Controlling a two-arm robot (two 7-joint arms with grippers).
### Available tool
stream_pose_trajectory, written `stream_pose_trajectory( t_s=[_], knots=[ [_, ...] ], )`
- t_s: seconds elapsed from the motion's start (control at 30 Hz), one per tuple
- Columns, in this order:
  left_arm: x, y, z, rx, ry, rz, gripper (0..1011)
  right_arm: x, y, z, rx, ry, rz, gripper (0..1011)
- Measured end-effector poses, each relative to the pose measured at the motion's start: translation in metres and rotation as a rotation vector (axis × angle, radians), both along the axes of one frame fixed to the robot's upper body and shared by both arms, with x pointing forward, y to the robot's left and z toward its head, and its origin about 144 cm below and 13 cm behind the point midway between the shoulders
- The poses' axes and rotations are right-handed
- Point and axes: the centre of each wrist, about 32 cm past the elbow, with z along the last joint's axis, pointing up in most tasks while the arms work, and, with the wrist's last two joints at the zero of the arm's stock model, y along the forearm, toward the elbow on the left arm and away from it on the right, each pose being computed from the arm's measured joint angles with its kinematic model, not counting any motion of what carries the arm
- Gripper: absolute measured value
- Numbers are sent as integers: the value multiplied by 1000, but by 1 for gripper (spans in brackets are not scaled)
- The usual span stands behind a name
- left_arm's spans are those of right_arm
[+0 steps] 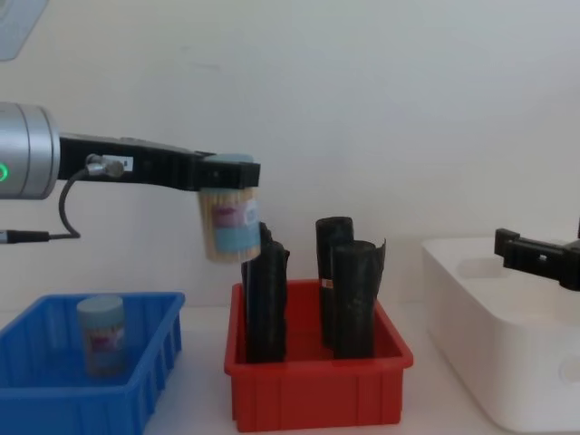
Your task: Pick the cotton swabs from the blue box and place them into the white box.
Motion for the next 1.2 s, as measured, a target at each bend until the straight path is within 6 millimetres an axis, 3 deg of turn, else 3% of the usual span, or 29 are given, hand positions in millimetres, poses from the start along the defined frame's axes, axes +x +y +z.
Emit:
stream_pose_trajectory(
  t_s=[0.57,1.2],
  knots=[
    [7,-24,22,5,3,-181,670,0,0,0,-1,-1,14,1002],
    [9,-32,28,8,5,-231,670,7,-2,11,-23,-22,216,1002]
  ],
)
